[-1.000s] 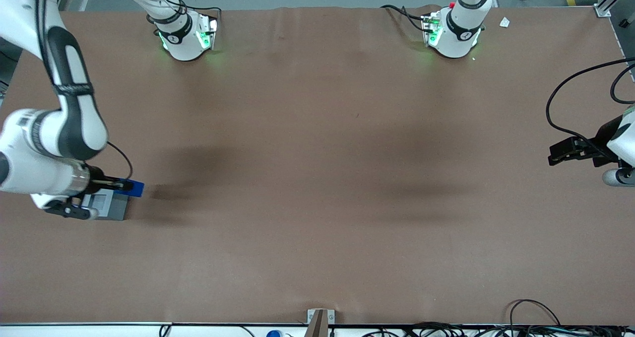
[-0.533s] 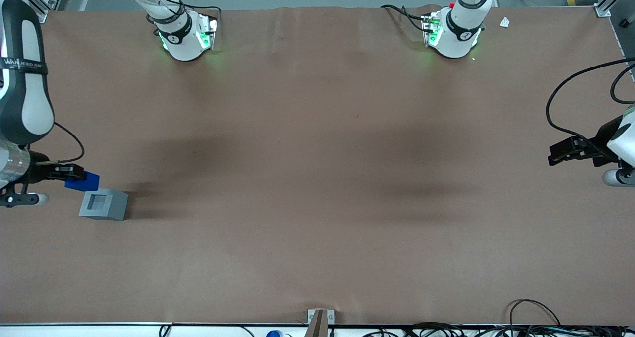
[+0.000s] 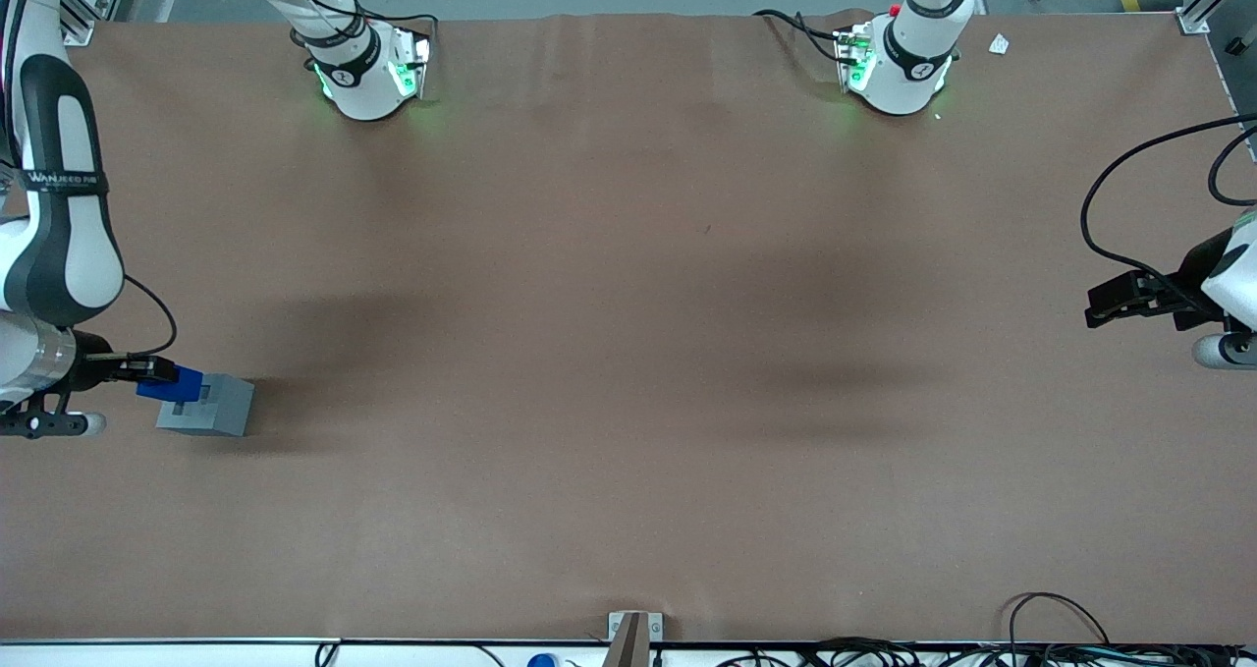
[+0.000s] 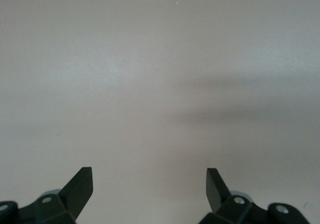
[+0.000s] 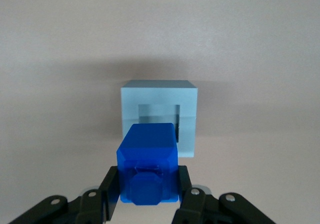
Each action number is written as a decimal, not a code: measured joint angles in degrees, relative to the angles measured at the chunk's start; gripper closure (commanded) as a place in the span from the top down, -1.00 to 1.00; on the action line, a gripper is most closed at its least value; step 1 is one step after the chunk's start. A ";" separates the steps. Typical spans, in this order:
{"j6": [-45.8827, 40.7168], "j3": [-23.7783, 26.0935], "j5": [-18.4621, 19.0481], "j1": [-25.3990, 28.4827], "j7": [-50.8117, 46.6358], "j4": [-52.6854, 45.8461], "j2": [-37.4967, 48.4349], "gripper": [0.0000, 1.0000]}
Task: Insert blue part into gray base with right arm
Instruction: 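Lower the blue block into the gray base's opening and press down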
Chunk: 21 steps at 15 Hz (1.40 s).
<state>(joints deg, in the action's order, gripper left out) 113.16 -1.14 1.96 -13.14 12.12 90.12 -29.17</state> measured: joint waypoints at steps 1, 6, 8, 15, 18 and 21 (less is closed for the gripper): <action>0.00 -0.02 0.00 -0.21 -0.15 -0.46 -0.49 -0.99; -0.01 -0.03 -1.29 -1.34 -0.27 -1.59 -1.99 -0.99; -0.03 0.06 -2.54 -1.34 -0.29 -1.89 -2.51 -0.99; -0.03 0.07 -2.95 -1.34 -0.31 -2.38 -3.32 -0.99; -0.04 0.07 -2.95 -1.34 -0.31 -2.42 -3.71 -0.99; -0.13 0.08 -2.96 -1.34 -0.37 -2.66 -3.86 -0.99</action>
